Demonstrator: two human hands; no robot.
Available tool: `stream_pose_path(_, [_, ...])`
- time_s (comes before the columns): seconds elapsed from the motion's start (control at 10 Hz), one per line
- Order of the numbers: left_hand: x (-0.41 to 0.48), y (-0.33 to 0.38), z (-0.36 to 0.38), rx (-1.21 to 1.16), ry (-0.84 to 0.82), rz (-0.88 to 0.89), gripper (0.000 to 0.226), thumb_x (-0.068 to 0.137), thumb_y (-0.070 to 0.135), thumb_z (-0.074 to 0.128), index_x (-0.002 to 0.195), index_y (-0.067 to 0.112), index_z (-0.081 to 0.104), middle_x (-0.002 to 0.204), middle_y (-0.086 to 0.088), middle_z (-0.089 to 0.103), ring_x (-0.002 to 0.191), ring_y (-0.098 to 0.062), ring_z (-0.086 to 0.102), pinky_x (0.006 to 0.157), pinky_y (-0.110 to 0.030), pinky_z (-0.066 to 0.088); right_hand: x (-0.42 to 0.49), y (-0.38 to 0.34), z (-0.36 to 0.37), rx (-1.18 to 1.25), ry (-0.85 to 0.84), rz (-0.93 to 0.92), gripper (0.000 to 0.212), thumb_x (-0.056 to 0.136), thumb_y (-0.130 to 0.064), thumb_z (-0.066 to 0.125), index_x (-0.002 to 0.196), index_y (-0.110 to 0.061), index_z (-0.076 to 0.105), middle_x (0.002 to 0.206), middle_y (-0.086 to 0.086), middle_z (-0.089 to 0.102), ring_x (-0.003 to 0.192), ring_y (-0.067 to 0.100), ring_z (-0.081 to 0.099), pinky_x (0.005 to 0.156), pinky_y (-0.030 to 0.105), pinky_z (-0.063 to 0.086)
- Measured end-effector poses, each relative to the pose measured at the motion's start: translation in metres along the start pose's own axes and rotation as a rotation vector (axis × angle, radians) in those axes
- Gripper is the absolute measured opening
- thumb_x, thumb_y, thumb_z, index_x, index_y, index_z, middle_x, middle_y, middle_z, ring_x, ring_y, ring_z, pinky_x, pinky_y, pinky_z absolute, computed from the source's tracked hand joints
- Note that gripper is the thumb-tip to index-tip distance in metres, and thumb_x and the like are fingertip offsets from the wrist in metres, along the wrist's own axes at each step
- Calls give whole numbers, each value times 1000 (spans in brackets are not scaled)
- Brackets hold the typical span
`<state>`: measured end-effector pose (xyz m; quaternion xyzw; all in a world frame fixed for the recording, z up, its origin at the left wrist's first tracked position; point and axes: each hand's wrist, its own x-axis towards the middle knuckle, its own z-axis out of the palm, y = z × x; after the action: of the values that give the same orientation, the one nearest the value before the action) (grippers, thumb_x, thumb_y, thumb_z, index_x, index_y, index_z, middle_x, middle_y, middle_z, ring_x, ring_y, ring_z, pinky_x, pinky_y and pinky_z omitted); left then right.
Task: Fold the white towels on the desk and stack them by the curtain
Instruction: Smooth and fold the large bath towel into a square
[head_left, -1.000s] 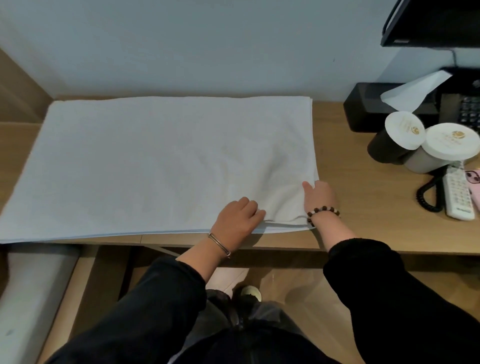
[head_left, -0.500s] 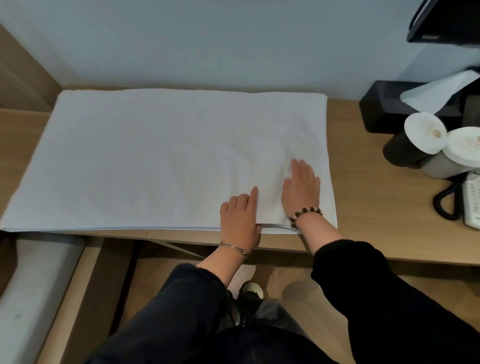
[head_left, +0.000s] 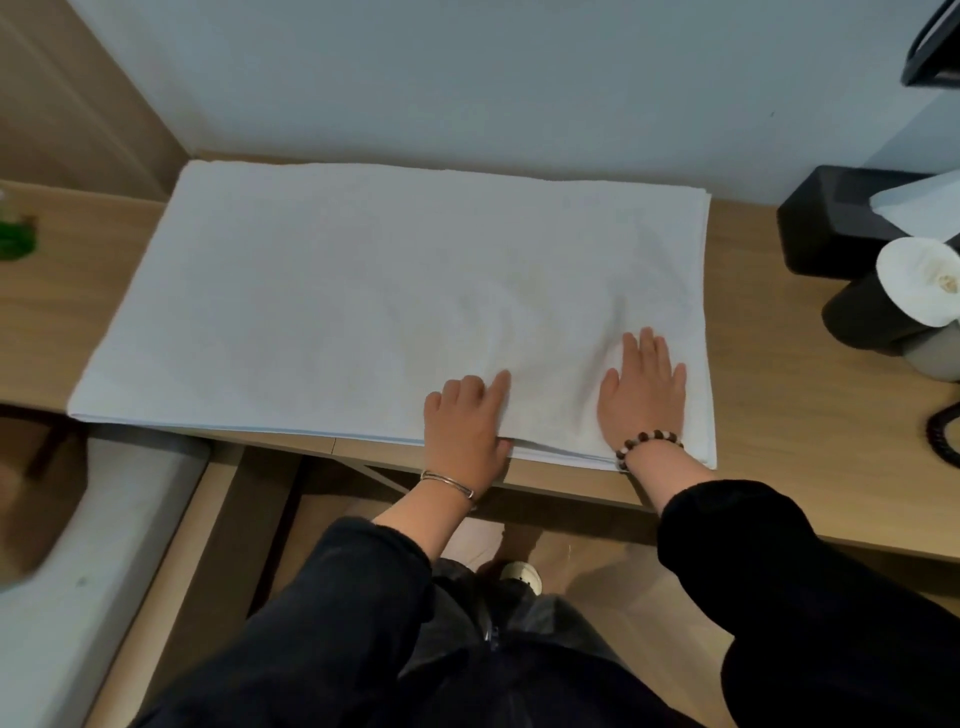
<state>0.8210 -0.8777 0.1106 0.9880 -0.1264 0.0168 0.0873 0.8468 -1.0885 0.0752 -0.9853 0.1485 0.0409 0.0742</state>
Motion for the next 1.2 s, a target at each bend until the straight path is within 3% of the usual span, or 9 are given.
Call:
stream_pose_path(0.1, [5, 4, -7, -251, -47, -360, 55, 77, 17, 66, 129, 21, 49, 96, 0, 51, 87, -18, 49, 73, -27, 32, 0, 1, -1, -14, 1, -5, 55, 100, -31, 25, 152, -14, 15, 160, 5, 7, 147, 21, 4, 118, 45, 7])
stream_pose_path(0.3, [6, -15, -14, -18, 316, 264, 35, 63, -10, 56, 88, 7, 72, 62, -5, 50, 54, -20, 43, 55, -27, 30, 0, 0, -2, -18, 3, -2, 55, 99, -30, 27, 151, -14, 17, 160, 5, 8, 147, 21, 5, 118, 45, 9])
stream_pose_path(0.4, [-5, -44, -10, 83, 261, 296, 49, 59, -5, 57, 104, 10, 71, 84, -11, 63, 68, -26, 58, 60, -33, 44, 0, 0, -2, -33, -2, -1, 56, 99, -30, 26, 151, -14, 17, 160, 6, 9, 147, 22, 6, 118, 45, 9])
stream_pose_path(0.5, [-11, -63, -11, 99, 196, 248, 61, 52, -9, 73, 110, 7, 65, 85, -13, 64, 67, -29, 59, 59, -35, 48, 1, 0, -1, -33, -3, 1, 56, 99, -30, 27, 151, -14, 17, 160, 6, 9, 147, 22, 6, 117, 45, 9])
stream_pose_path(0.7, [-14, -95, -27, 8, 191, 140, 53, 49, -17, 78, 99, 1, 70, 67, -13, 51, 52, -25, 47, 41, -21, 35, 0, -1, -3, -41, -3, 2, 56, 99, -29, 27, 151, -13, 17, 160, 6, 10, 147, 23, 7, 118, 45, 10])
stream_pose_path(0.9, [-12, -98, -19, -35, 15, -137, 71, 64, 10, 78, 129, 12, 49, 93, -12, 53, 77, -24, 49, 62, -30, 40, 0, -7, -4, -81, -27, 47, 55, 99, -28, 24, 152, -16, 12, 160, 5, 5, 147, 22, 4, 117, 49, 8])
stream_pose_path(1.0, [-9, -101, -19, -139, -24, -285, 73, 72, -1, 69, 138, 13, 42, 97, -10, 54, 79, -24, 53, 63, -32, 44, 0, -5, -5, -82, -38, 50, 56, 99, -28, 24, 152, -16, 11, 161, 5, 3, 147, 22, 3, 117, 49, 8])
stream_pose_path(1.1, [-12, -122, -26, -59, 152, -179, 60, 59, -21, 65, 115, 1, 63, 68, -11, 49, 56, -20, 38, 50, -27, 30, 1, -6, -6, -83, -50, 61, 56, 99, -29, 23, 152, -17, 10, 161, 5, 2, 147, 22, 2, 118, 48, 8])
stream_pose_path(1.2, [-16, -140, -26, 65, 143, -112, 62, 54, -23, 67, 112, -1, 65, 59, -11, 42, 51, -18, 33, 46, -26, 29, 0, -7, -7, -86, -56, 59, 56, 99, -29, 23, 153, -17, 10, 161, 4, 1, 147, 22, 2, 118, 48, 7])
